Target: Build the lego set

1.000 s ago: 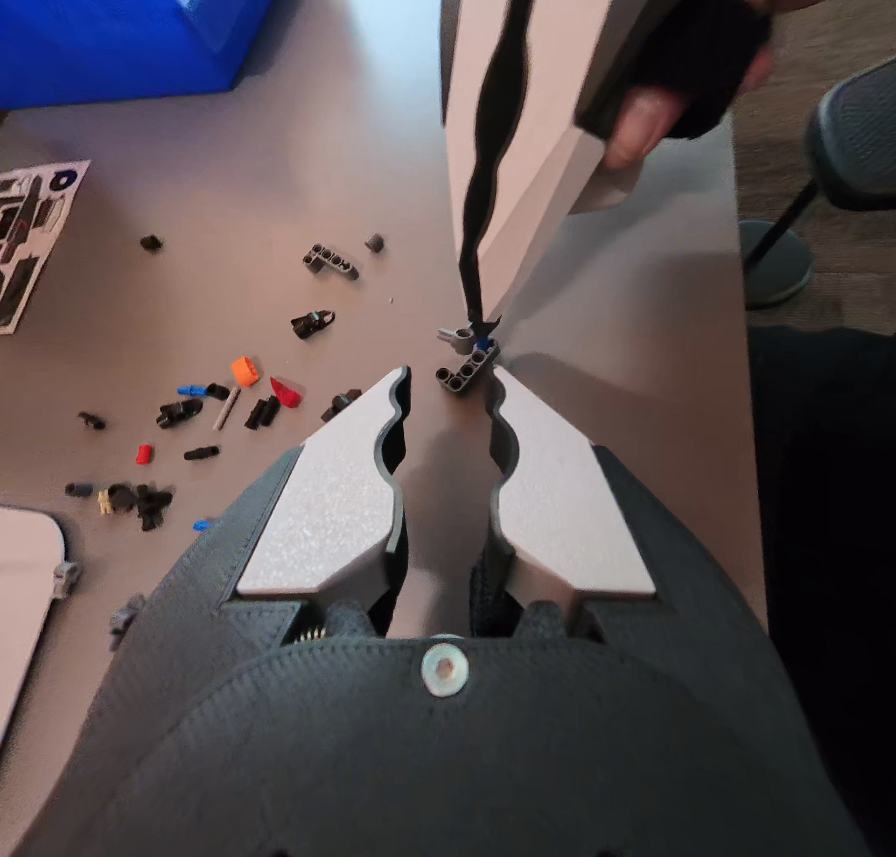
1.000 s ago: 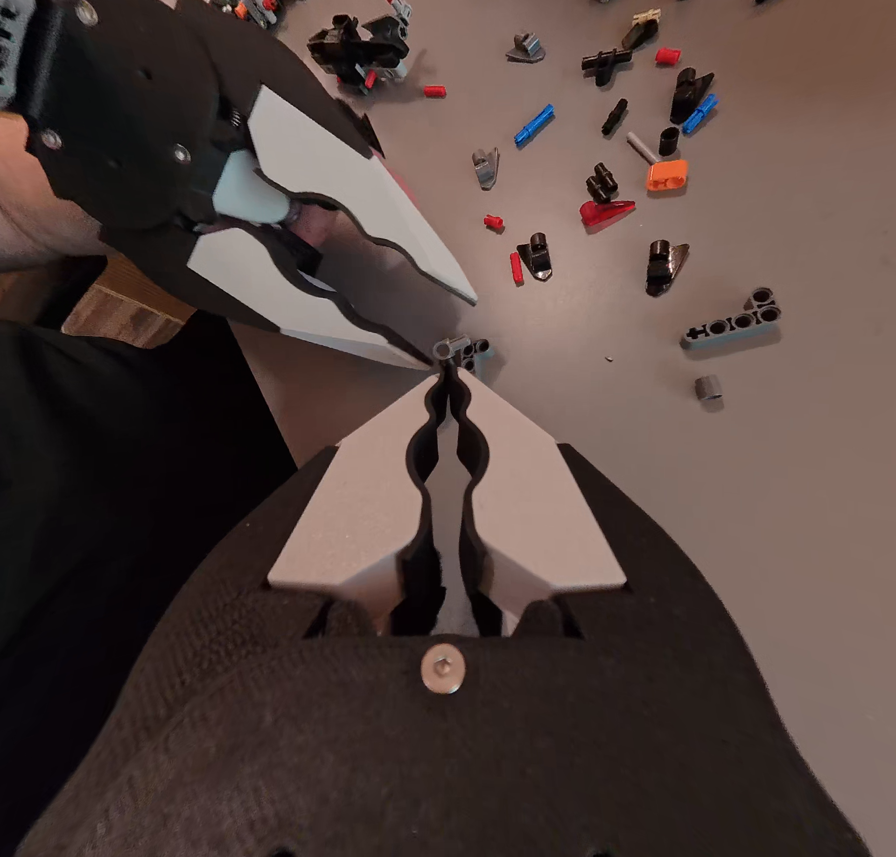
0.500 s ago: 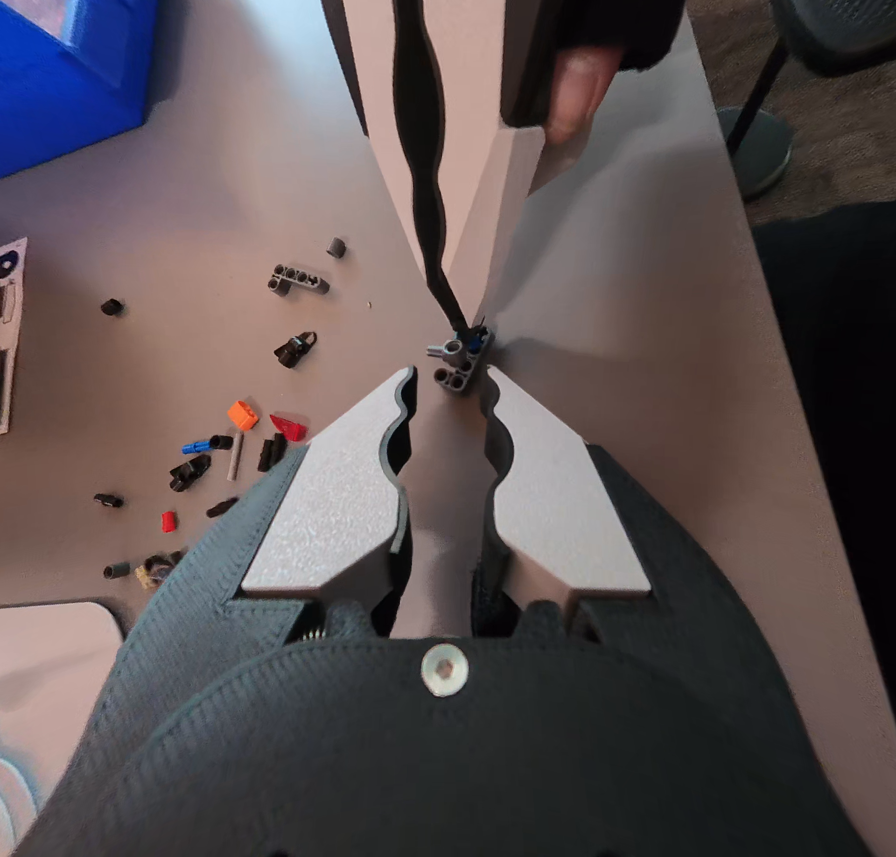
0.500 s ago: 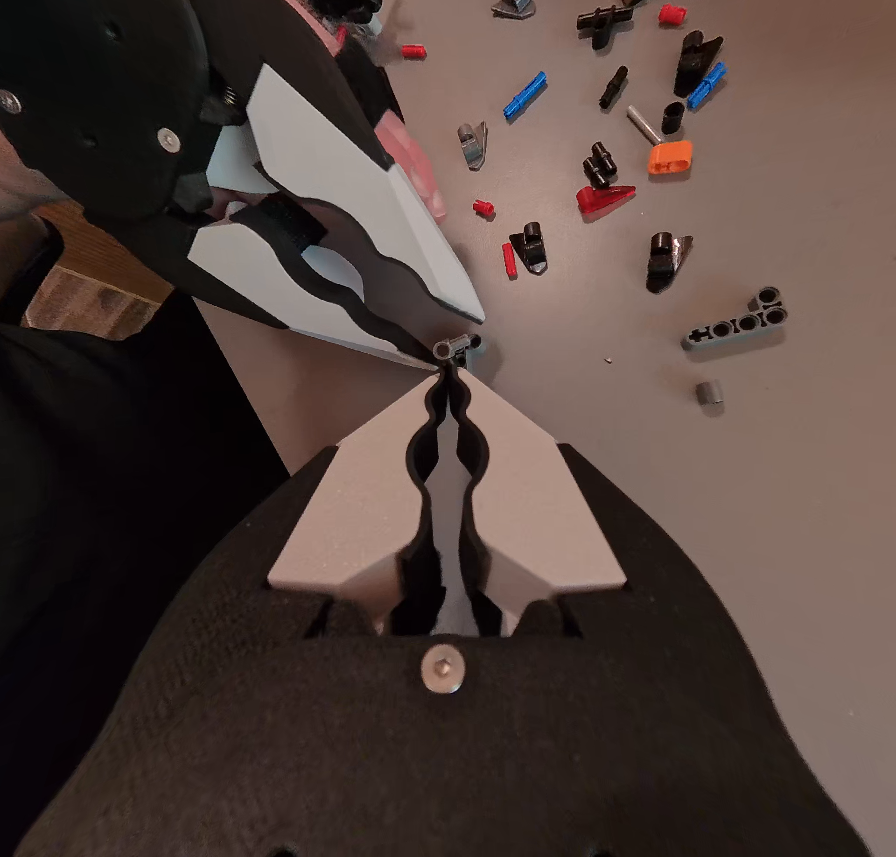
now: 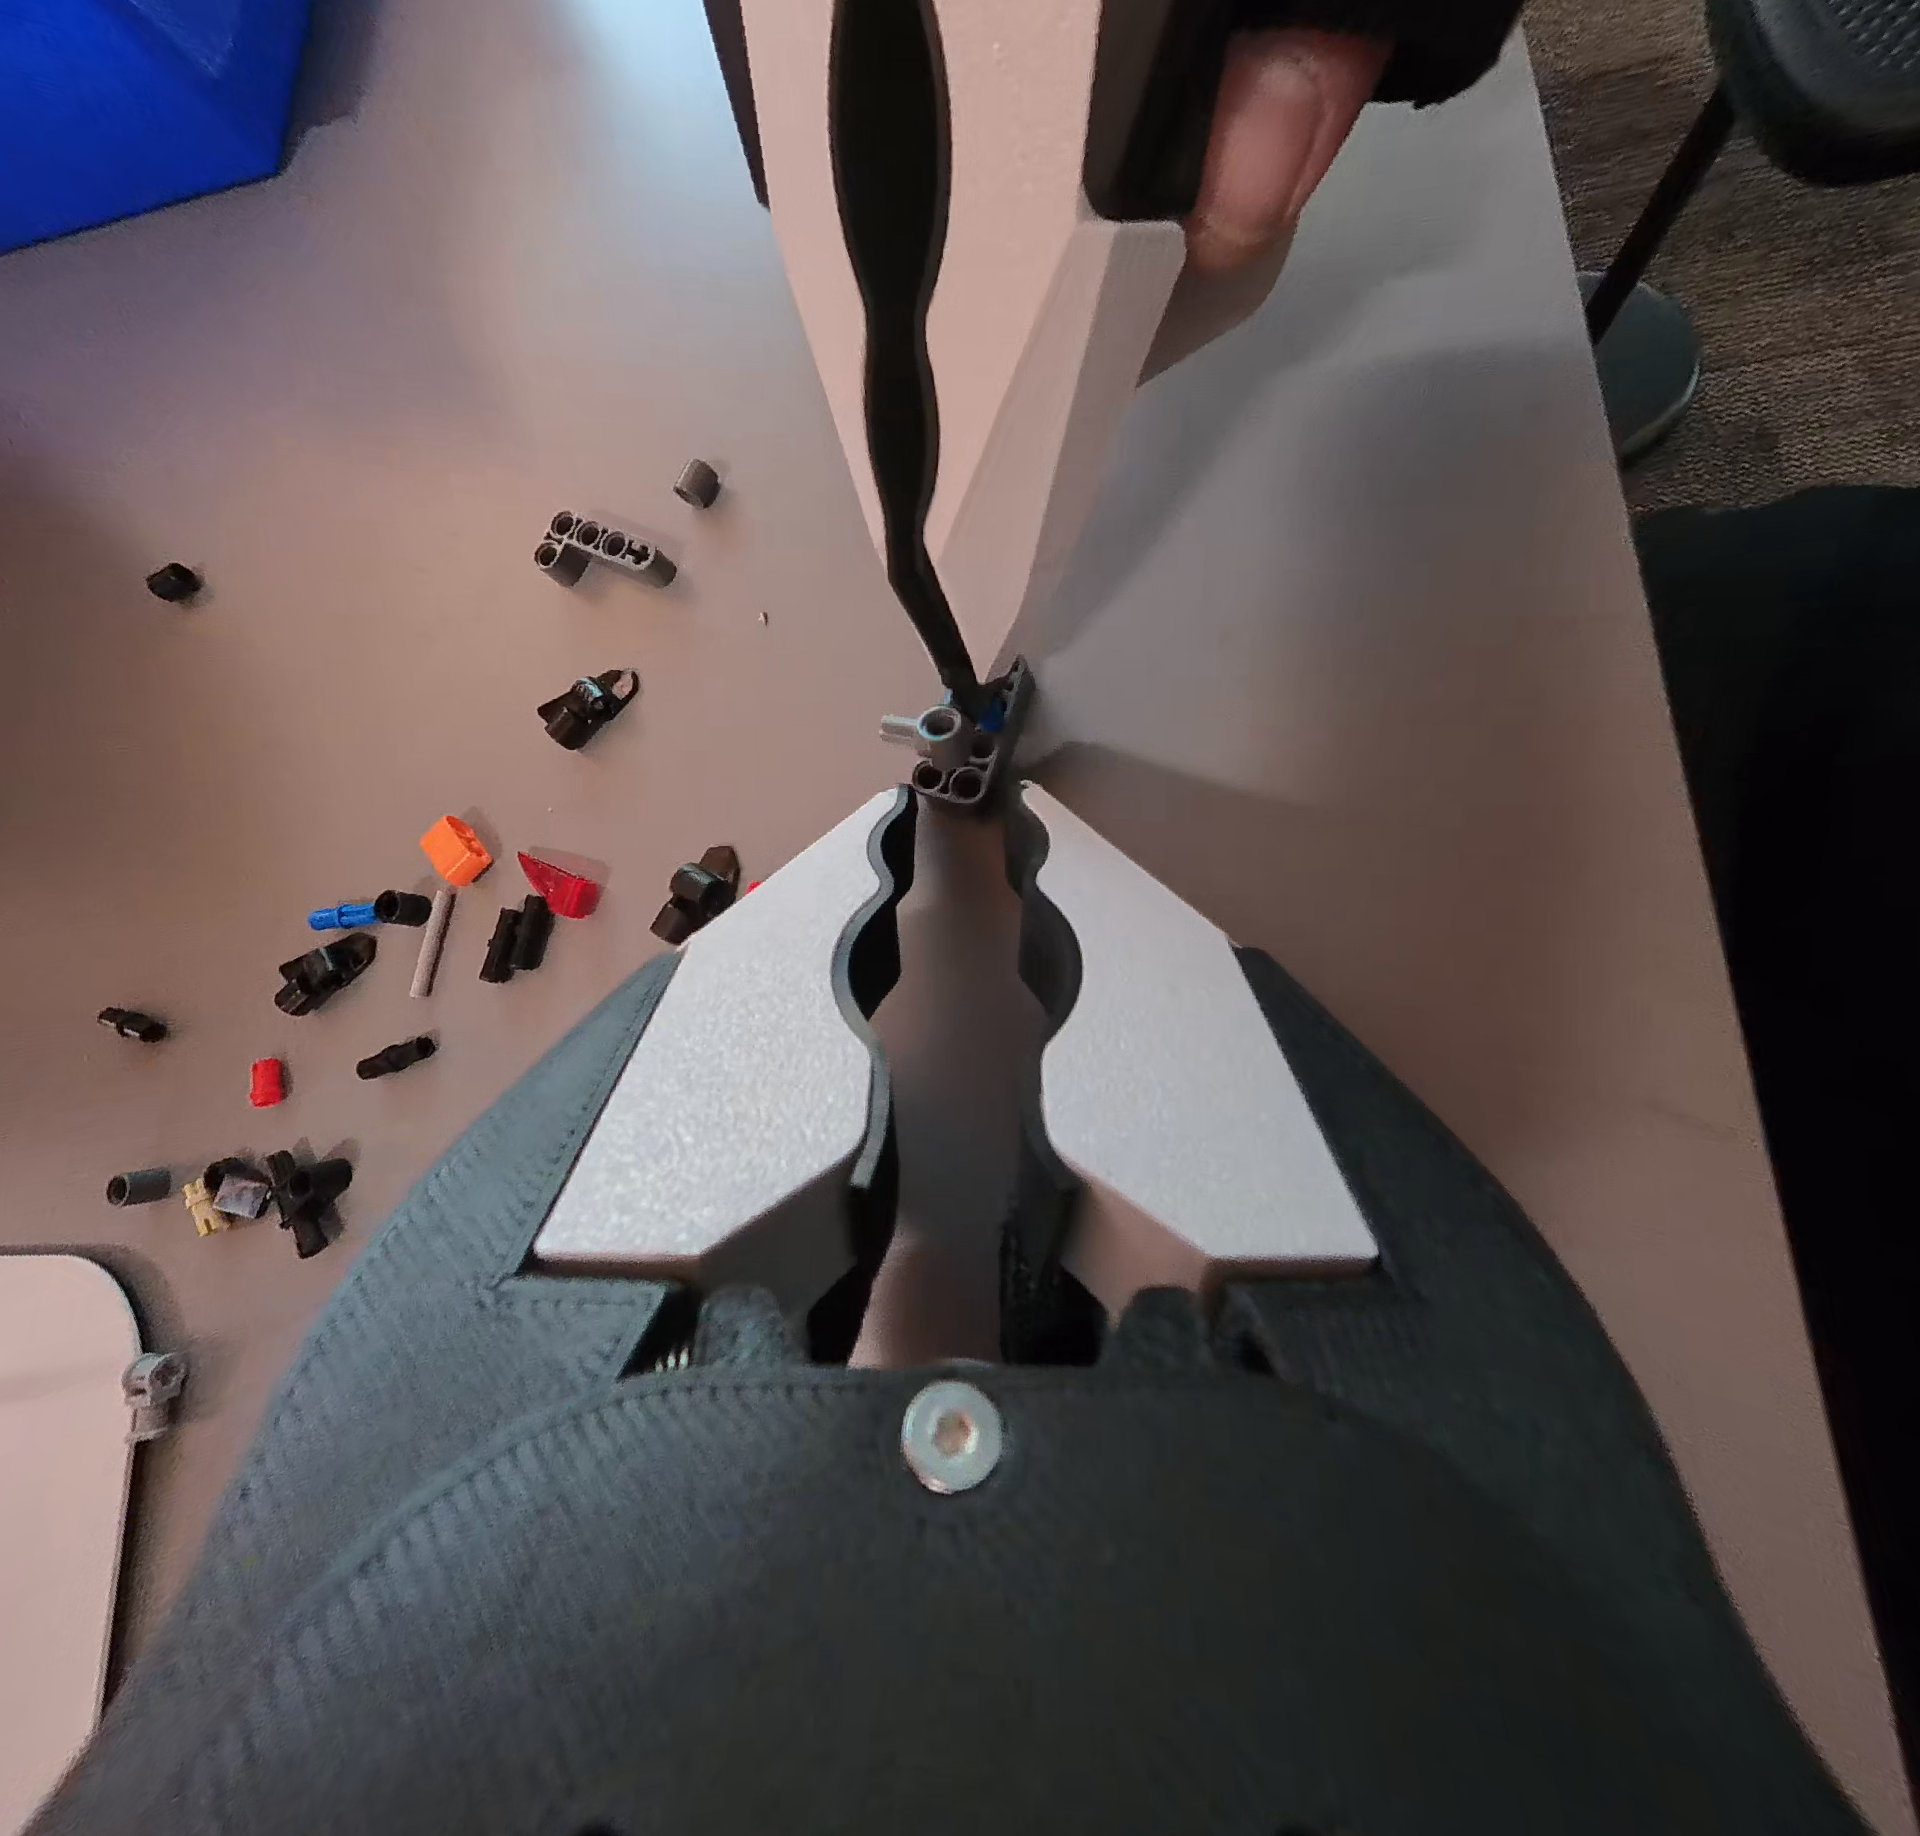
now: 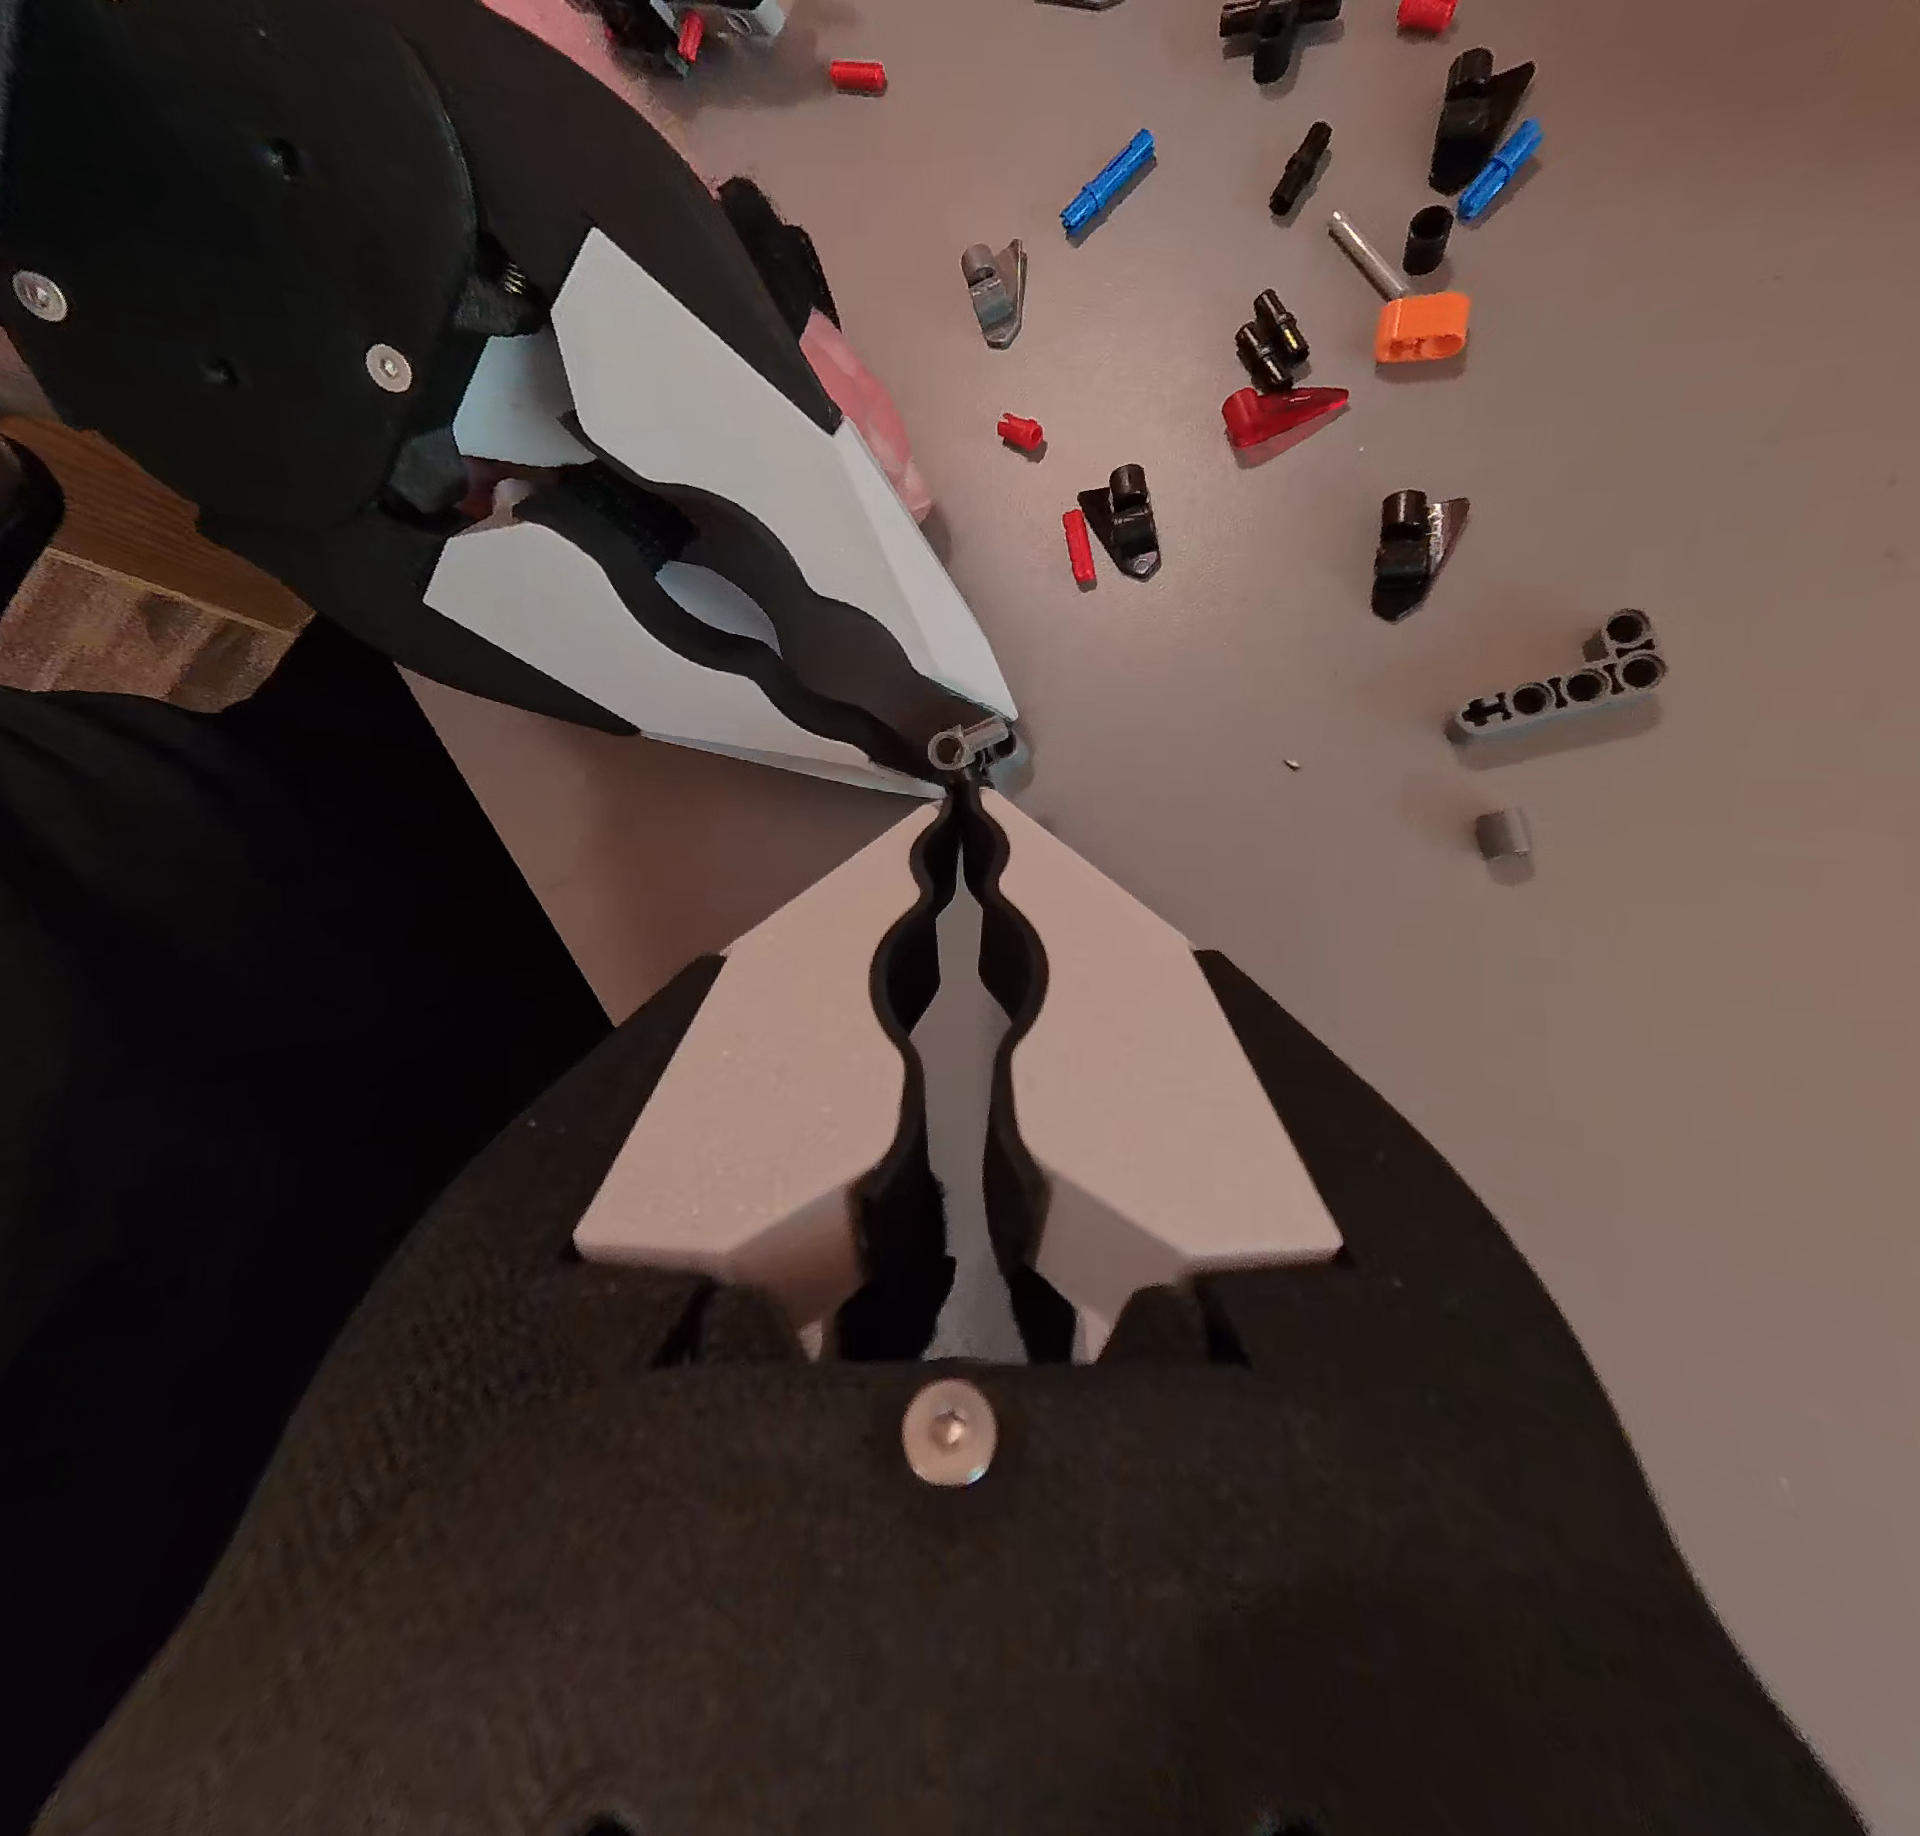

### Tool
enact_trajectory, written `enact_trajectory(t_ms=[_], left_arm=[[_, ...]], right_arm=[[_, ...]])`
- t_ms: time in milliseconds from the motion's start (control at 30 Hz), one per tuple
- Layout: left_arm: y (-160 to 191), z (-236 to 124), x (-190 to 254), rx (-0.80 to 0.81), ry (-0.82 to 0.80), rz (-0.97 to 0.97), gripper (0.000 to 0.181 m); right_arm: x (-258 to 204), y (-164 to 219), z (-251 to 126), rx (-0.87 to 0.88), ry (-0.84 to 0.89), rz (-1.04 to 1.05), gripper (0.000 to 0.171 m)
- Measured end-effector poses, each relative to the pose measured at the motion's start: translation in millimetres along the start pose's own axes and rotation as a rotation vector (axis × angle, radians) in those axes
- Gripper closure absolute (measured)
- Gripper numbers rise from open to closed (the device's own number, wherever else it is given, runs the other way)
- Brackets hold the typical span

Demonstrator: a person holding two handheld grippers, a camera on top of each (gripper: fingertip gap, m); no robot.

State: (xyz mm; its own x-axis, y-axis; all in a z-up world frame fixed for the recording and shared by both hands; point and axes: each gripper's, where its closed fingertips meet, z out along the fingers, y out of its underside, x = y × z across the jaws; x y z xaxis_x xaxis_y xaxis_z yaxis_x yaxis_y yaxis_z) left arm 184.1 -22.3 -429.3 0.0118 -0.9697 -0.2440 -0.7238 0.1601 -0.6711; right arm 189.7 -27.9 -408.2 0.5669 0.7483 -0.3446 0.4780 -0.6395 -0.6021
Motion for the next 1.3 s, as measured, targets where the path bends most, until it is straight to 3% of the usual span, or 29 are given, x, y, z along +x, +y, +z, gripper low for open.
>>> enact_trajectory(t_ms=[567, 800, 1300], left_arm=[[-4.7, -1.7, 2.3, 0.022, 0.0, -0.019, 0.164], [-22.7, -15.4, -0.4, 0.094, -0.011, 0.042, 0.163], [-13.1, -5.1, 3.5, 0.049, -0.04, 0.146, 0.174]], right_arm=[[0.3, 5.0, -3.2, -0.029, -0.029, -0.025, 0.171], [0.2, 4.9, -2.6, -0.085, 0.003, -0.077, 0.171], [-2.1, 5.6, 4.4, -0.21, 0.049, -0.187, 0.171]])
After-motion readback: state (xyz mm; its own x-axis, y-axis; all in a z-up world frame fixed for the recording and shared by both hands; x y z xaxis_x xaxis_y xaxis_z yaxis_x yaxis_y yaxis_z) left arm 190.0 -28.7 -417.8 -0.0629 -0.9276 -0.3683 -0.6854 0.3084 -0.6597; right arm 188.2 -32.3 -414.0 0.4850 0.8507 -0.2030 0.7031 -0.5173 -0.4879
